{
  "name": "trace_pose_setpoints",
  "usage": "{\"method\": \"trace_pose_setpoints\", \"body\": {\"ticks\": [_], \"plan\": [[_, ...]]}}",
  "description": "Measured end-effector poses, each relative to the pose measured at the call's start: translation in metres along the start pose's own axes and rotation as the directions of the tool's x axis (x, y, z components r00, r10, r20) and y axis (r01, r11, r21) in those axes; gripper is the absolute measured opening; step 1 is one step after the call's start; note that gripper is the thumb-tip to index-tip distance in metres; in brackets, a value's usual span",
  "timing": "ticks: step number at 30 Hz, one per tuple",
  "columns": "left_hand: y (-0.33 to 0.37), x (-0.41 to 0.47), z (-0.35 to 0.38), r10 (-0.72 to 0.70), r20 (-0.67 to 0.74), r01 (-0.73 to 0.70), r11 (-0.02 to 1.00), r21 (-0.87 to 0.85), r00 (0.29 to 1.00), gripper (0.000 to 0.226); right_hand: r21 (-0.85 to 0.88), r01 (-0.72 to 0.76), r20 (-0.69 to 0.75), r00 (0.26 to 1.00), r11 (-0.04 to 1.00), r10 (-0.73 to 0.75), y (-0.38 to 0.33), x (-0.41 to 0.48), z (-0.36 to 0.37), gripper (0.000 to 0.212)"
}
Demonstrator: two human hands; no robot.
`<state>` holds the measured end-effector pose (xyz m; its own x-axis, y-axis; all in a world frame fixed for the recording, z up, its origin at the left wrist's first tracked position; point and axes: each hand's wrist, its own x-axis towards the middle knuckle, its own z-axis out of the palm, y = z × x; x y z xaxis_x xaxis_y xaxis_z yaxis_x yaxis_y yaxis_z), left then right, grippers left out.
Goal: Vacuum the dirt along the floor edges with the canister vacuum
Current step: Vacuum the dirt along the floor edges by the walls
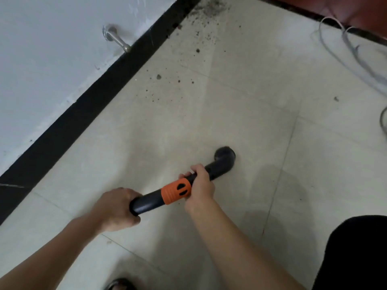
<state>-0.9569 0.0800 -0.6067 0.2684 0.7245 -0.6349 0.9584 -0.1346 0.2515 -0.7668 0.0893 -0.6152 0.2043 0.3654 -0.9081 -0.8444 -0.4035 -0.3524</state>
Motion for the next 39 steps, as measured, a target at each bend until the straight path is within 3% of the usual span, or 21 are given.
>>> {"method": "trace_pose_setpoints", "body": {"ticks": [6,8,12,16,21,26,30,33,36,39], "plan": [[-0.041,-0.016,-0.007,-0.108,-0.039,0.109,0.994,0.023,0.993,0.020,-0.052,-0.105,0.084,0.990,0.993,0.109,0.028,-0.015,0.023,0.017],[-0.068,-0.027,-0.006,-0.121,-0.005,0.121,0.987,0.104,0.993,0.013,-0.096,-0.181,0.091,0.978,0.979,0.189,0.053,-0.026,0.020,0.022],[-0.138,-0.058,0.010,-0.135,0.013,0.124,0.937,0.326,0.991,0.026,-0.154,-0.381,0.091,0.913,0.912,0.397,0.126,-0.059,-0.005,0.025],[-0.178,-0.082,0.015,-0.178,-0.145,0.209,0.949,0.237,0.973,0.043,-0.150,-0.486,0.080,0.862,0.861,0.501,0.159,-0.078,-0.003,0.026],[-0.122,-0.067,0.020,-0.186,-0.261,0.235,0.956,0.173,0.947,0.023,-0.264,-0.294,0.157,0.927,0.919,0.341,0.108,-0.044,0.018,0.016],[-0.074,-0.035,0.001,-0.242,-0.310,0.267,0.963,0.043,0.920,0.015,-0.200,-0.152,0.239,0.950,0.968,0.198,0.060,-0.015,0.063,0.017],[-0.043,-0.006,-0.015,-0.162,-0.259,0.175,0.984,0.026,0.952,0.016,-0.181,-0.127,0.252,0.952,0.975,0.171,0.047,-0.004,0.067,0.024],[-0.021,0.014,-0.016,-0.070,-0.283,0.049,0.996,-0.078,0.957,0.018,-0.160,0.014,0.184,0.983,0.987,0.015,0.009,0.020,0.075,0.020],[-0.014,0.026,-0.015,-0.056,-0.309,-0.023,0.968,-0.249,0.950,0.023,-0.254,0.154,0.097,0.986,0.955,-0.134,-0.021,0.035,0.107,0.019],[-0.026,0.020,-0.018,-0.172,-0.262,0.054,0.913,-0.403,0.949,0.023,-0.458,0.215,0.167,0.974,0.863,-0.154,0.000,0.031,0.150,0.021]]}}
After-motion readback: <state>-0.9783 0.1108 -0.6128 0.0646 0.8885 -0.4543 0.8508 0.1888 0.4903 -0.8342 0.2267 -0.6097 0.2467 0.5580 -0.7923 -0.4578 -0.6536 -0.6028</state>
